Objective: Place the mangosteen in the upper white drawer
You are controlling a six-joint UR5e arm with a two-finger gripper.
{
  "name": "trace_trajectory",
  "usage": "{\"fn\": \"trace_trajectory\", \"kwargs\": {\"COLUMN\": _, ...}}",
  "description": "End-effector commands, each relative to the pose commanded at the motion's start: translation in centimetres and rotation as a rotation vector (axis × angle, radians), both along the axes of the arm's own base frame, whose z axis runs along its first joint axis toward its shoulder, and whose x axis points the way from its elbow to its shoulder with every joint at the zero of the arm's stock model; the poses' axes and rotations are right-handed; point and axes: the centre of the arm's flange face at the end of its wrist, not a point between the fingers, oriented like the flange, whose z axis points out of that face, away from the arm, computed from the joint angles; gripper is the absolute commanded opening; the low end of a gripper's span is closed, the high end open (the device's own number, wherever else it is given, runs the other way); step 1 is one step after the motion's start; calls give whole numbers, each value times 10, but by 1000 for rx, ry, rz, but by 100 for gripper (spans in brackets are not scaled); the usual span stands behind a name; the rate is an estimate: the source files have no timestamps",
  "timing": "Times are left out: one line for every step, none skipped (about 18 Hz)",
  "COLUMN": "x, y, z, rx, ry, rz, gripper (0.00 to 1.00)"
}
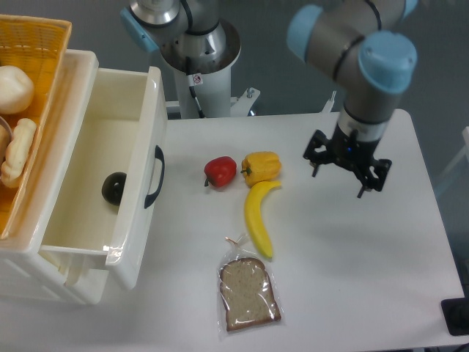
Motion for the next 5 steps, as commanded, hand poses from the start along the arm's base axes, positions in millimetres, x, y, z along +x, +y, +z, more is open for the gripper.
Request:
{"fn": "trace_trajectory", "kwargs": {"x": -3, "y": 2, "z": -3, "rx": -1, "ry": -1, "rz": -37, "gripper": 100}}
{"fn": "trace_trajectory", "kwargs": {"x": -4, "y": 2, "z": -5, "rx": -2, "ry": 0, "rz": -83, "gripper": 100}}
{"fn": "trace_trajectory", "kwargs": {"x": -5, "y": 1, "z": -9, "rx": -7, "ry": -2, "rz": -145, "gripper": 100}}
{"fn": "trace_trajectory", "kwargs": {"x": -9, "y": -3, "z": -18, "rx": -28, "ry": -5, "rz": -208, "gripper": 100}}
{"fn": "trace_trajectory", "kwargs": {"x": -11, "y": -5, "z": -25, "rx": -60, "ry": -7, "rz": -246, "gripper": 100}}
